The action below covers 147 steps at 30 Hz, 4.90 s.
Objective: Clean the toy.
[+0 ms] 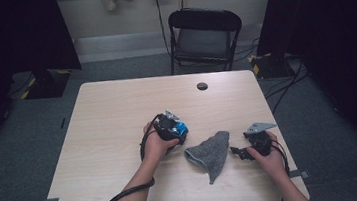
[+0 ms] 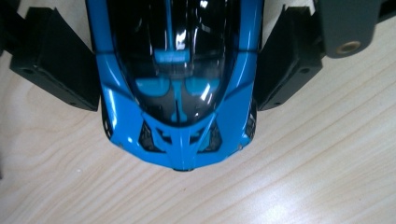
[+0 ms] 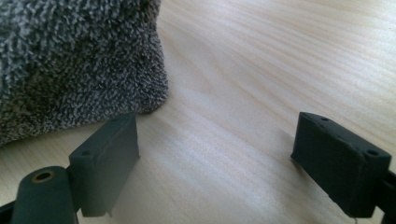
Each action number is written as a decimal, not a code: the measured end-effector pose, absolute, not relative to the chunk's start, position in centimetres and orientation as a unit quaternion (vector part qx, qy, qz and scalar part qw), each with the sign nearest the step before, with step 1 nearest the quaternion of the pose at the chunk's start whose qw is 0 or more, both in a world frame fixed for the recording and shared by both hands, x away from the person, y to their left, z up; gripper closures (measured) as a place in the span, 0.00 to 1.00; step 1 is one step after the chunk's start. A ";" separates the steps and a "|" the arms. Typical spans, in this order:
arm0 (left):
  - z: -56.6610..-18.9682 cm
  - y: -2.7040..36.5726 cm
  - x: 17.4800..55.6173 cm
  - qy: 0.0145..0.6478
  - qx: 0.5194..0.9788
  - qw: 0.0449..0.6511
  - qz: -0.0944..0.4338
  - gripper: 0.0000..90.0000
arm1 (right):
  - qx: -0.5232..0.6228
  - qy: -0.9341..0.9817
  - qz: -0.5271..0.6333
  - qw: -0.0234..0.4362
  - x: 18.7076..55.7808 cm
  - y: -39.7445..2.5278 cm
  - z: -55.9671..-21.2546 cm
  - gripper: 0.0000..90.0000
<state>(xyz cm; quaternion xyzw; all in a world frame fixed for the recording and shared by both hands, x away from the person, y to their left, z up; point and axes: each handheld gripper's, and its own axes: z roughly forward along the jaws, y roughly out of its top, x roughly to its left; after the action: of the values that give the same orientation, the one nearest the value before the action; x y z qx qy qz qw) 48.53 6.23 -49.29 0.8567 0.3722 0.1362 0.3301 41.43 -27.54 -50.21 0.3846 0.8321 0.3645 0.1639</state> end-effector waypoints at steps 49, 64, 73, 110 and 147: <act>-48.8 7.1 47.7 0.372 0.863 0.318 0.122 0.27 | 0.385 0.832 0.364 0.164 41.4 -27.5 -50.2 0.15; -48.7 7.2 47.8 0.376 0.861 0.321 0.118 0.22 | 0.385 0.832 0.364 0.164 41.4 -27.5 -50.2 0.15; -48.8 7.3 47.9 0.384 0.859 0.320 0.112 0.20 | 0.386 0.832 0.364 0.164 41.4 -27.5 -50.2 0.15; -48.3 5.9 49.1 0.378 0.870 0.297 0.107 0.27 | 0.386 0.831 0.364 0.165 41.4 -27.5 -50.2 0.15; -48.1 4.3 50.7 0.394 0.867 0.289 0.099 0.23 | 0.387 0.831 0.364 0.165 41.4 -27.5 -50.2 0.15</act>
<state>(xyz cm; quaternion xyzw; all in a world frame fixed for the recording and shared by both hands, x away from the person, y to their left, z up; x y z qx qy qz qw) 50.73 4.26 -48.09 0.8669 0.3944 0.0991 0.2885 41.40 -27.51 -50.21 0.3867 0.8310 0.3644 0.1647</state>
